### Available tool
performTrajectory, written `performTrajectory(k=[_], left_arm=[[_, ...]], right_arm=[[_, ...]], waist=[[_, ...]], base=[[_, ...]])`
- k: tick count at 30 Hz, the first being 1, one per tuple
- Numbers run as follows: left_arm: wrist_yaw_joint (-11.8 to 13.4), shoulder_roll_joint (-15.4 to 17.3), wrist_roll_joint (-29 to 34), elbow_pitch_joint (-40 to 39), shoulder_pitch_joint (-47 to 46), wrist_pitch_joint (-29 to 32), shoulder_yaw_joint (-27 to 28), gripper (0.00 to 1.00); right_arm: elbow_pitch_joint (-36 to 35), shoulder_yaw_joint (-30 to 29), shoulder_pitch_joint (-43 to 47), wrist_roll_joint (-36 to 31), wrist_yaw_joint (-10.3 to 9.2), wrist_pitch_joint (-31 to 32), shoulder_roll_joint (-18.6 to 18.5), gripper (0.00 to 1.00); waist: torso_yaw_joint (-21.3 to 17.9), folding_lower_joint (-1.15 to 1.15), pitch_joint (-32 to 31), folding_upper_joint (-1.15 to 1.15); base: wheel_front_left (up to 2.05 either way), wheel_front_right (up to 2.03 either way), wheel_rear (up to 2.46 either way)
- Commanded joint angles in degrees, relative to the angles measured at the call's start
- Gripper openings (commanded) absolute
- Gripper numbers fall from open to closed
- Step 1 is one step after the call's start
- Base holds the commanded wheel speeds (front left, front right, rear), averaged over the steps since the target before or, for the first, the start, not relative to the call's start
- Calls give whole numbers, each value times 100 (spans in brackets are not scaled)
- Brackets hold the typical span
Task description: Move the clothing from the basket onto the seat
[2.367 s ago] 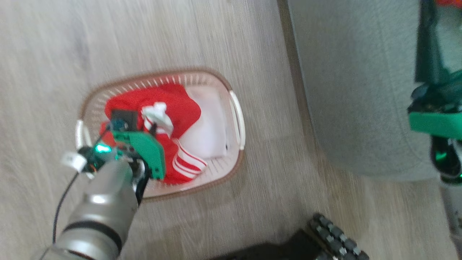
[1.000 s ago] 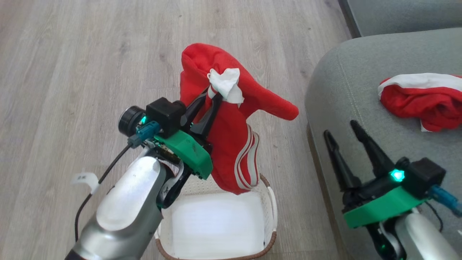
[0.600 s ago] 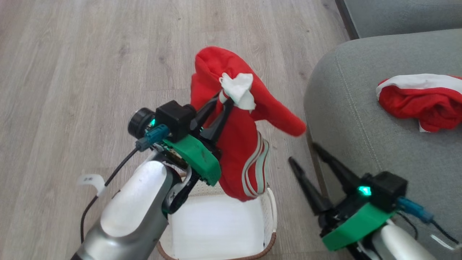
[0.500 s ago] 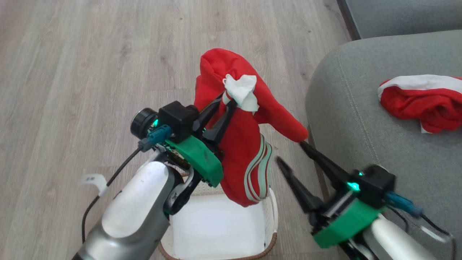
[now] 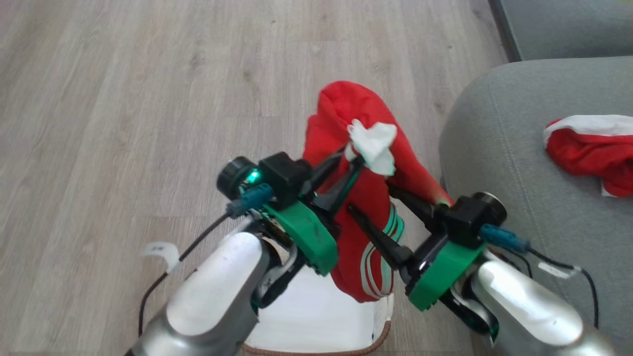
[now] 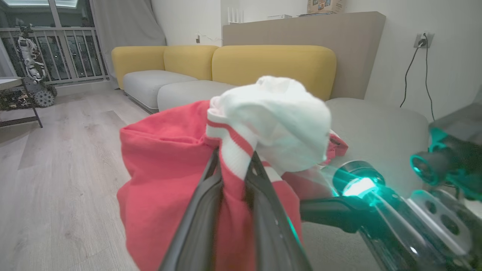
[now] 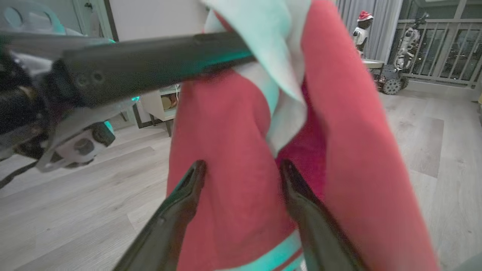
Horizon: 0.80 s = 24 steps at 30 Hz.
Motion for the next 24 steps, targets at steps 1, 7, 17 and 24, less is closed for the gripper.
performTrajectory(k=[1, 7, 17, 24], left_arm=[[-35, -31, -16, -246, -279, 12, 131, 0], [-59, -108, -42, -225, -311, 17, -19, 0], [-24, -138, -104, -184, -351, 3, -83, 0], [84, -49, -187, -142, -274, -52, 38, 0]], right_arm=[[-25, 92, -329, 78, -1, -37, 51, 100], [333, 273, -583, 207, -1, -37, 137, 100], [634, 330, -717, 357, -1, -37, 302, 0], [562, 182, -615, 357, -1, -37, 240, 0]], waist=[[75, 0, 45, 0], [206, 0, 76, 0], [304, 0, 99, 0], [219, 0, 100, 0]], base=[[0, 0, 0], [0, 0, 0], [0, 0, 0], [0, 0, 0]])
